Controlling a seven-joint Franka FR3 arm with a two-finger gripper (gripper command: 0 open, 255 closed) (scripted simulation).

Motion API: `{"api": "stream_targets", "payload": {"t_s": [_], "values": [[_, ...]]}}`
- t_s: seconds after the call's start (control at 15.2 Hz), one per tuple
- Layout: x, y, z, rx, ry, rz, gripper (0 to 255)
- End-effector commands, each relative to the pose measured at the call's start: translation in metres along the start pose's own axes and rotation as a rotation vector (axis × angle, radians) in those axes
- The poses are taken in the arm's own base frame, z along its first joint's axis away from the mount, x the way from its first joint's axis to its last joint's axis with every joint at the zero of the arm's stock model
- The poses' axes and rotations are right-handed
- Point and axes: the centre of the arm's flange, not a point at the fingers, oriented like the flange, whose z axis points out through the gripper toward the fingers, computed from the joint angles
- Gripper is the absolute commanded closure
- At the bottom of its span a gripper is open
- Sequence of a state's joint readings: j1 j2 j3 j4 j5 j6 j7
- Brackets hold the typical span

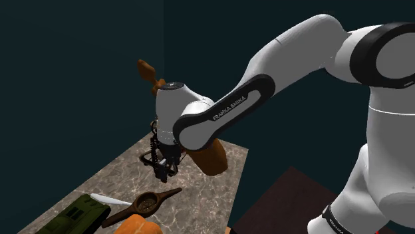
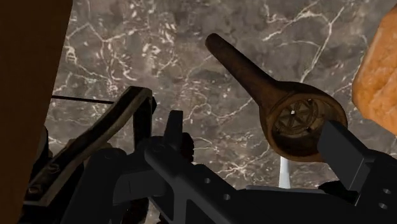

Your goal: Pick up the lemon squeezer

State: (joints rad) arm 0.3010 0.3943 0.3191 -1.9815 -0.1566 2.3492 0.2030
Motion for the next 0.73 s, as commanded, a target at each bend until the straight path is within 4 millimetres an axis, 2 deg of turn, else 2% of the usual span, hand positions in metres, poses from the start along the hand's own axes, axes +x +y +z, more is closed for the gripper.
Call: {"api": "stream_targets", "payload": {"t_s": [0.0, 0.33, 0.66], "values": [[0.013, -0.015, 0.017, -0.004, -0.002, -0.022, 0], [0.047, -0.048, 0.057, -0.013, -0.003, -0.072, 0], [0.047, -0.047, 0.083, -0.013, -0.003, -0.072, 0]]}}
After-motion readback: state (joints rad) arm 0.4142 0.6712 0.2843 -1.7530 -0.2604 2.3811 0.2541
